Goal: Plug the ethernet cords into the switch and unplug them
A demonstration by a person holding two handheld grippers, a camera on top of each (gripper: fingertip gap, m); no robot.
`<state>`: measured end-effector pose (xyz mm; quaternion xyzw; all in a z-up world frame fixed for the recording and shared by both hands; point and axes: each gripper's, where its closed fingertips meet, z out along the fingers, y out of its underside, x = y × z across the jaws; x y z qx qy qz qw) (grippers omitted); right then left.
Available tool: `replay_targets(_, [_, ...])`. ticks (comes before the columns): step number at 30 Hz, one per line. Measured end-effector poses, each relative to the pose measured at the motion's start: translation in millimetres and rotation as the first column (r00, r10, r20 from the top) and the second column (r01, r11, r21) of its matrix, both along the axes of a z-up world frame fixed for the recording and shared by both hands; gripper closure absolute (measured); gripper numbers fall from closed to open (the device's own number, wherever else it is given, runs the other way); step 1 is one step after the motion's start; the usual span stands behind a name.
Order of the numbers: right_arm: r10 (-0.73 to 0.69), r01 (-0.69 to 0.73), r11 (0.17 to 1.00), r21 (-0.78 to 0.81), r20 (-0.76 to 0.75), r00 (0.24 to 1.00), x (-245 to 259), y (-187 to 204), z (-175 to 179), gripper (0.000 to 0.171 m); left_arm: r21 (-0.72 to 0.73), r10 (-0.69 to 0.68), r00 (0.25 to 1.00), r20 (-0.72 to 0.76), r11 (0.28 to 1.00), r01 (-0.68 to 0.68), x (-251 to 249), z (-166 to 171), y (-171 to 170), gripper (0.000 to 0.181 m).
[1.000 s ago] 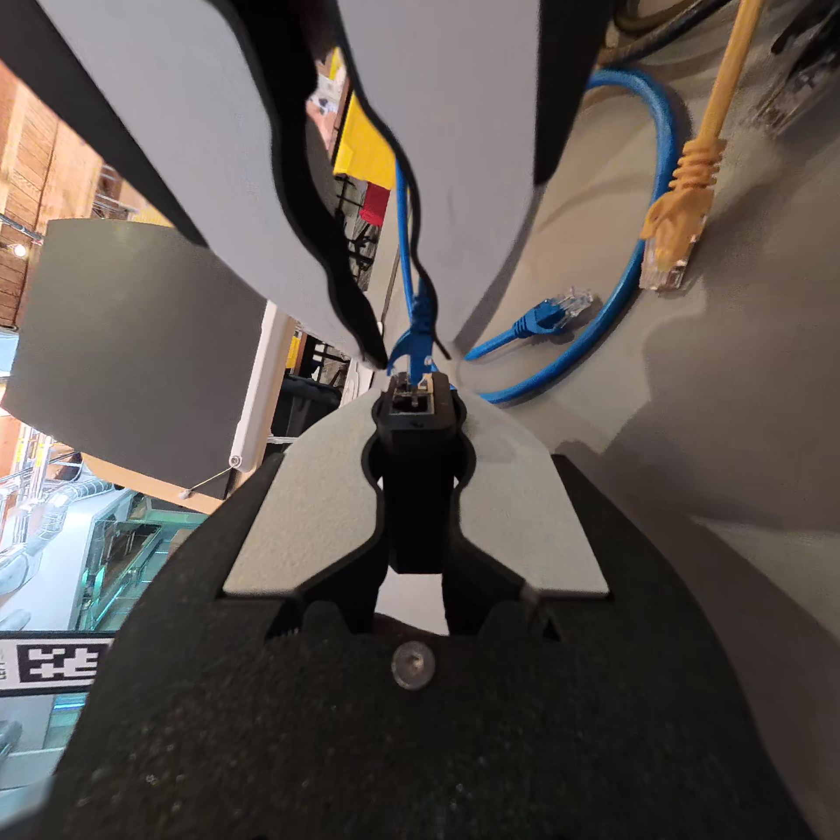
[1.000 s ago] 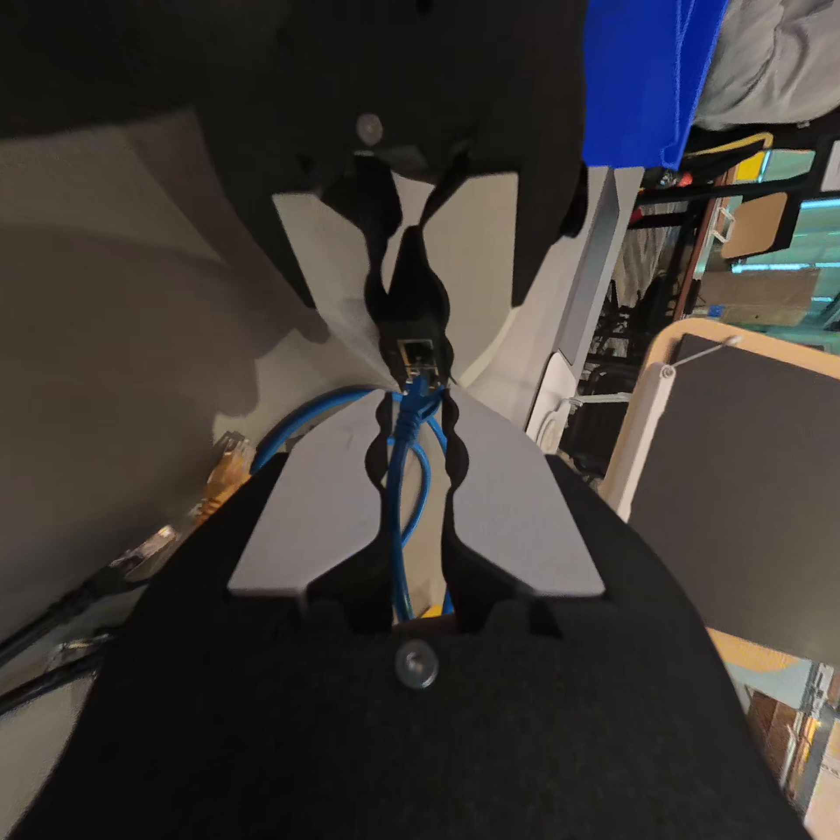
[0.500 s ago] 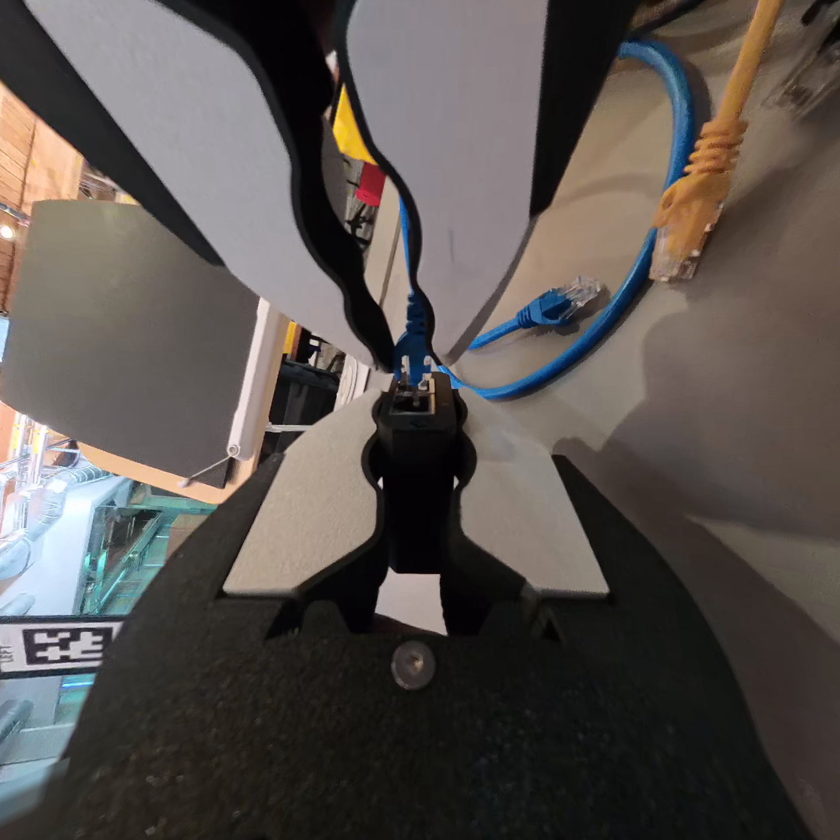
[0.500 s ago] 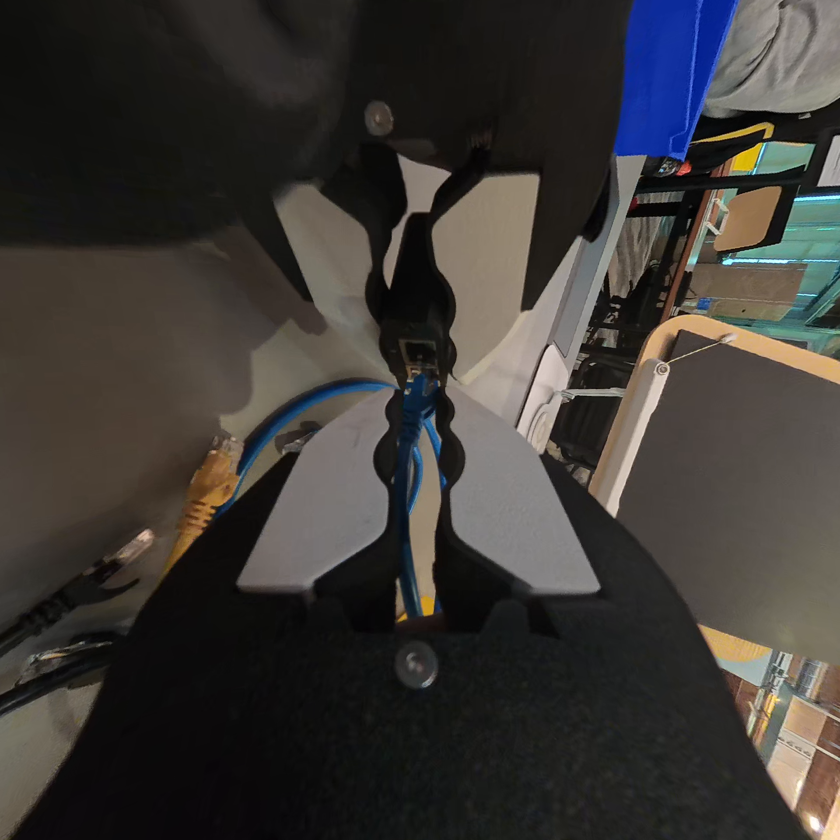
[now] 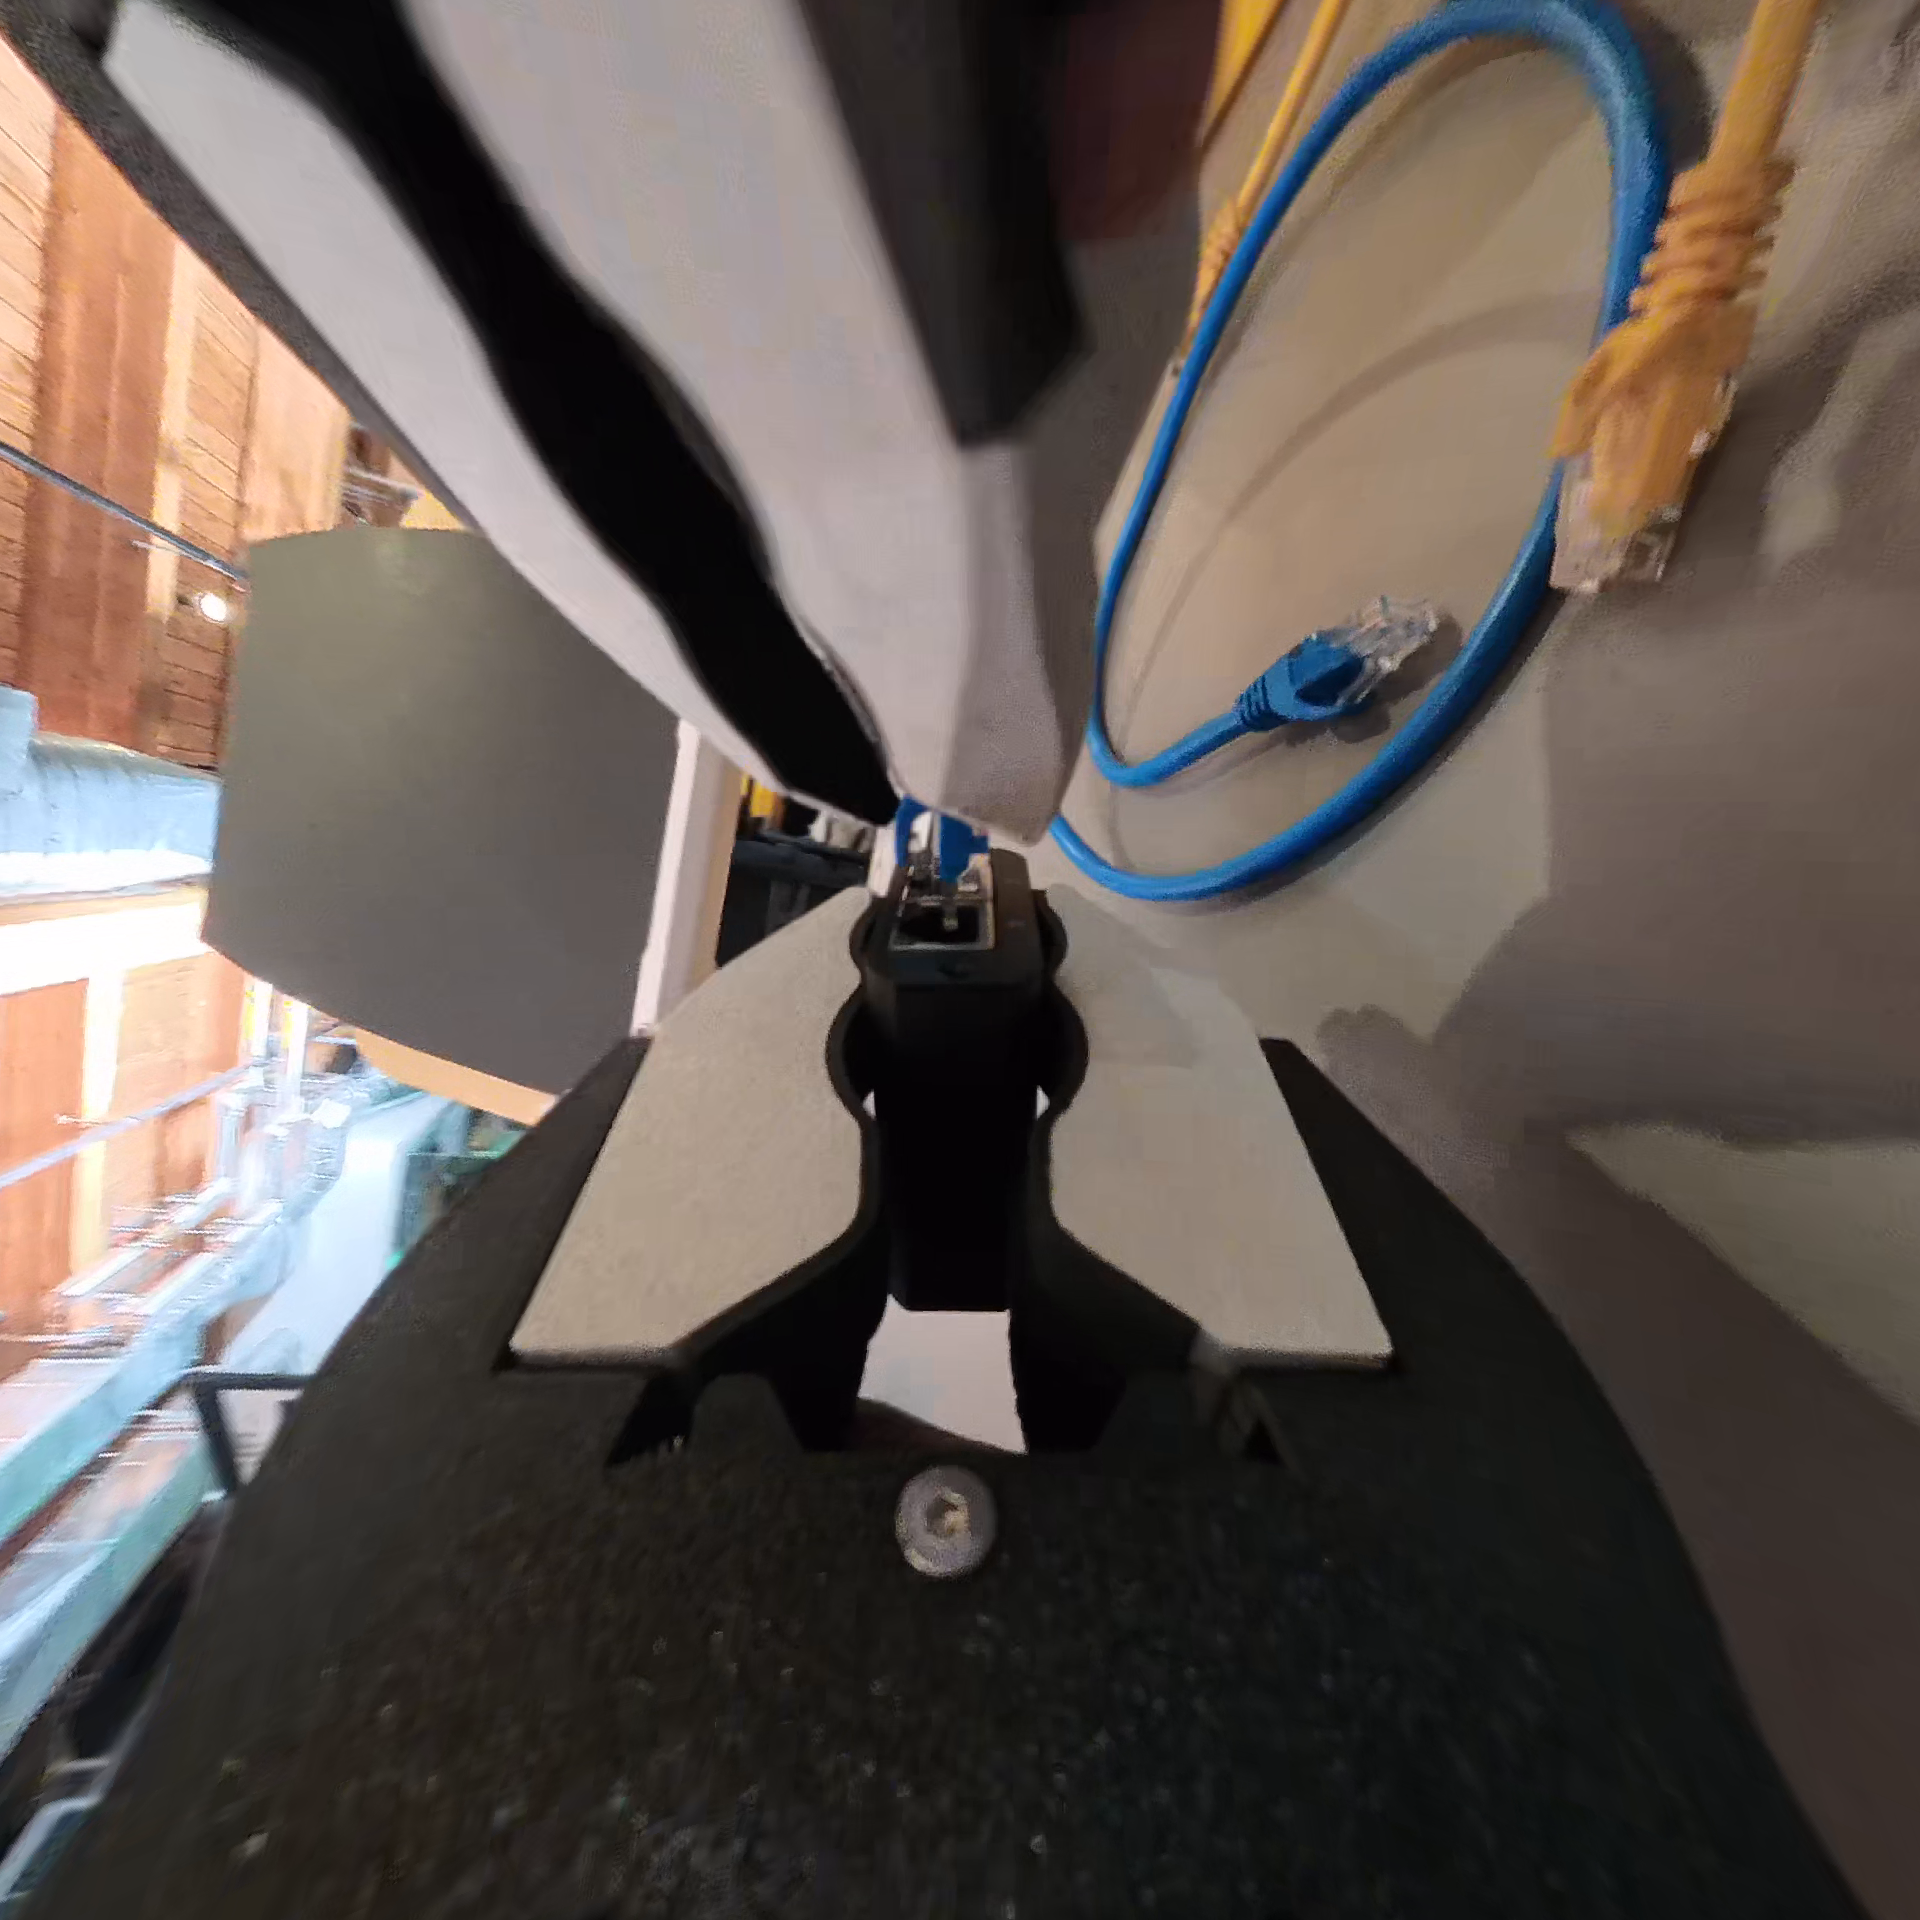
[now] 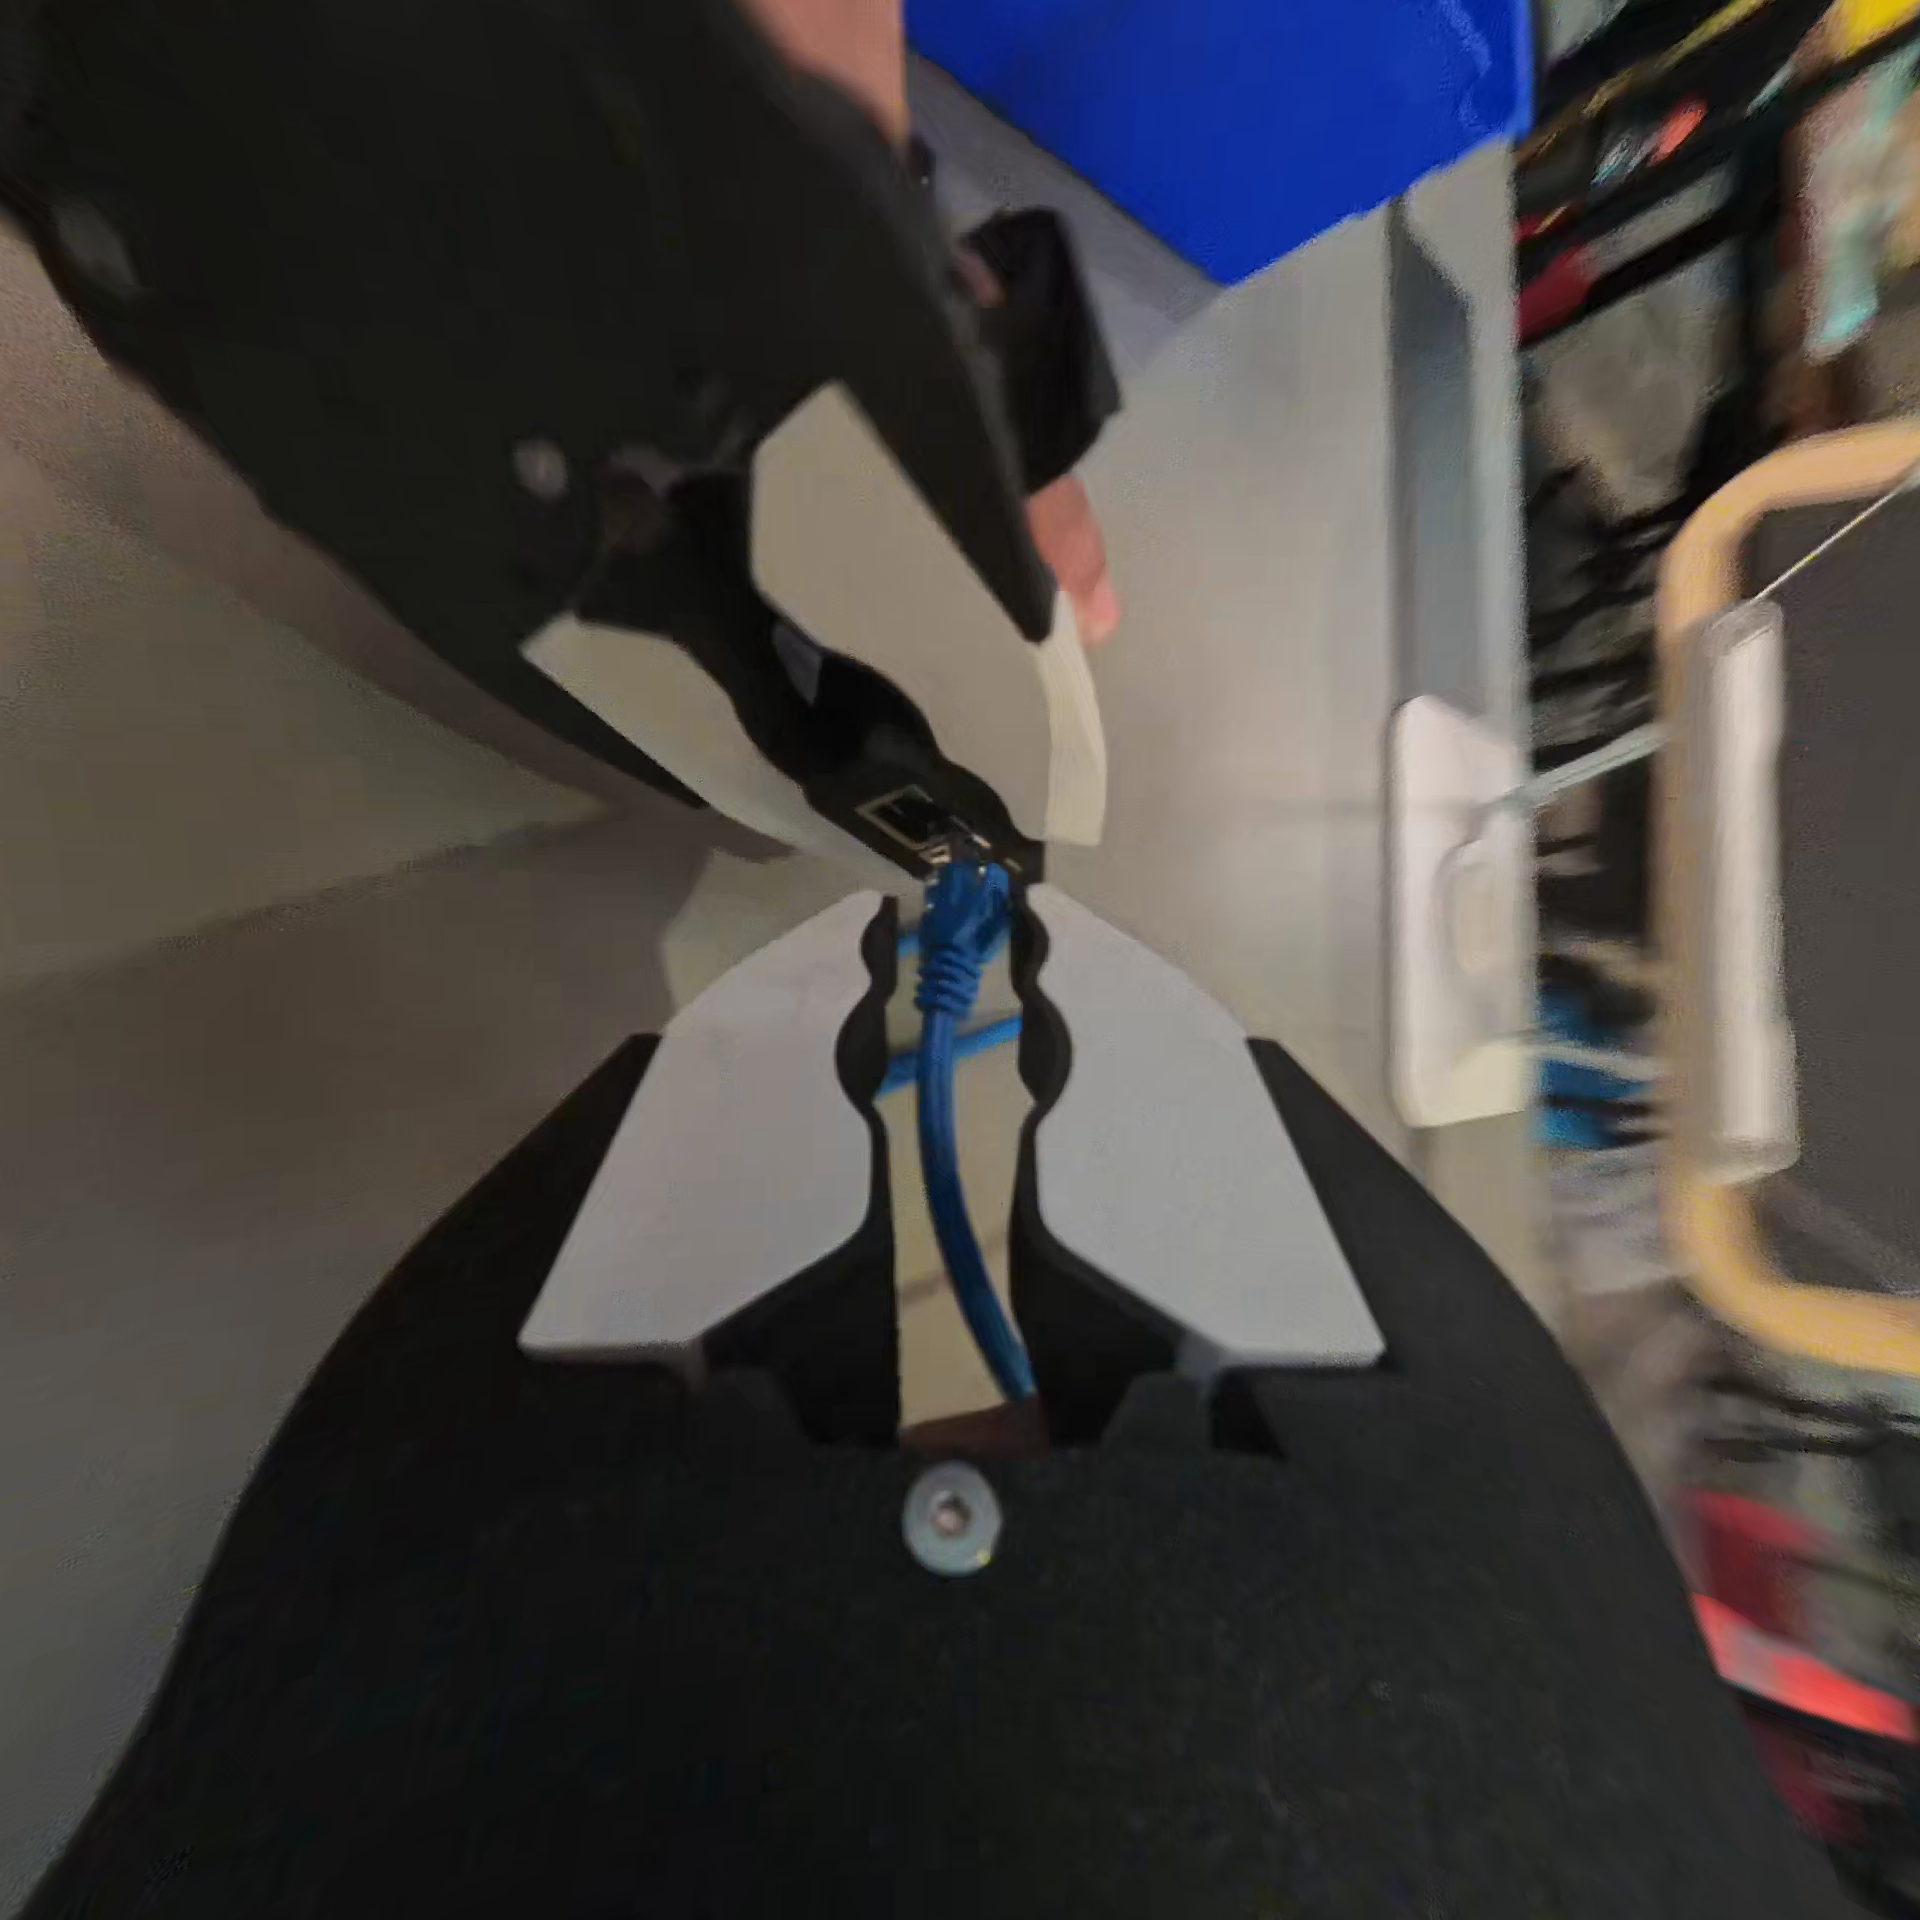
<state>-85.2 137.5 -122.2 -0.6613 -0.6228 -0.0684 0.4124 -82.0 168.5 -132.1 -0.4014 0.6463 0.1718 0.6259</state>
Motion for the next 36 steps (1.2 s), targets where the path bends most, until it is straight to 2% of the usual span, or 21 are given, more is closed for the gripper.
replay_targets(3, [-0.198,0.155,0.963,-0.222,-0.187,0.962,4,-4,3,0.140,0.075,0.008,0.999,-0.034,0.997,-0.005,-4,-2,2,0.156])
replay_targets(4, [-0.240,0.165,0.940,-0.297,-0.235,0.942,3,-8,2,0.136,0.086,0.005,0.999,-0.035,0.996,-0.002,-5,-1,2,0.156])
replay_targets(6, [-0.312,0.187,0.911,-0.368,-0.317,0.895,3,-8,5,0.139,0.106,-0.012,0.999,-0.041,0.994,0.016,-4,-1,0,0.156])
replay_targets(8, [-0.352,0.202,0.895,-0.398,-0.350,0.868,4,-6,4,0.147,0.121,-0.026,0.998,-0.049,0.992,0.032,-2,-1,-4,0.156])
replay_targets(11, [-0.387,0.218,0.868,-0.446,-0.332,0.860,2,-6,-11,0.143,0.123,-0.037,0.998,-0.045,0.992,0.042,2,-1,-10,0.156])
replay_targets(12, [-0.391,0.226,0.866,-0.446,-0.323,0.862,1,-7,-15,0.144,0.117,-0.040,0.998,-0.041,0.992,0.045,3,-1,-12,0.156])
replay_targets(13, [-0.384,0.229,0.872,-0.433,-0.313,0.868,1,-6,-17,0.156,0.112,-0.037,0.998,-0.042,0.993,0.042,4,-2,-12,0.156])
replay_targets(15, [-0.384,0.240,0.886,-0.397,-0.337,0.860,0,-4,-16,0.157,0.104,-0.020,0.999,-0.045,0.994,0.025,2,-2,-8,0.156])
replay_targets(24, [-0.417,0.202,0.850,-0.486,-0.388,0.822,10,-19,-18,0.158,0.040,0.010,0.998,-0.056,0.999,-0.008,7,-8,-11,0.156])
replay_targets(26, [-0.422,0.234,0.861,-0.452,-0.376,0.825,31,-22,-8,0.158,-0.015,0.173,0.976,-0.129,0.984,-0.177,-18,-26,25,0.155])
replay_targets(27, [-0.427,0.226,0.862,-0.453,-0.411,0.805,42,-25,2,0.159,-0.029,0.200,0.974,-0.110,0.978,-0.205,-31,-27,39,0.155])
replay_targets(29, [-0.441,0.214,0.857,-0.468,-0.452,0.775,56,-33,15,0.159,0.101,0.128,0.992,0.007,0.987,-0.129,-20,5,24,0.156])
replay_targets(30, [-0.434,0.190,0.850,-0.491,-0.448,0.782,55,-40,13,0.159,0.068,0.102,0.994,0.028,0.992,-0.104,-7,8,10,0.156])
replay_targets(32, [-0.418,0.184,0.834,-0.520,-0.378,0.826,53,-52,-4,0.159,0.021,0.094,0.995,0.022,0.995,-0.095,8,5,4,0.156])
replay_targets(33, [-0.406,0.202,0.837,-0.509,-0.328,0.853,54,-56,-14,0.156,0.031,0.087,0.996,0.030,0.996,-0.088,9,6,7,0.156])
replay_targets(34, [-0.401,0.227,0.851,-0.473,-0.308,0.863,56,-57,-18,0.145,0.016,0.098,0.995,0.022,0.995,-0.098,5,2,12,0.156])
replay_targets(36, [-0.414,0.260,0.864,-0.431,-0.315,0.854,62,-59,-18,0.136,-0.020,0.123,0.992,0.004,0.992,-0.123,-4,-7,19,0.156])
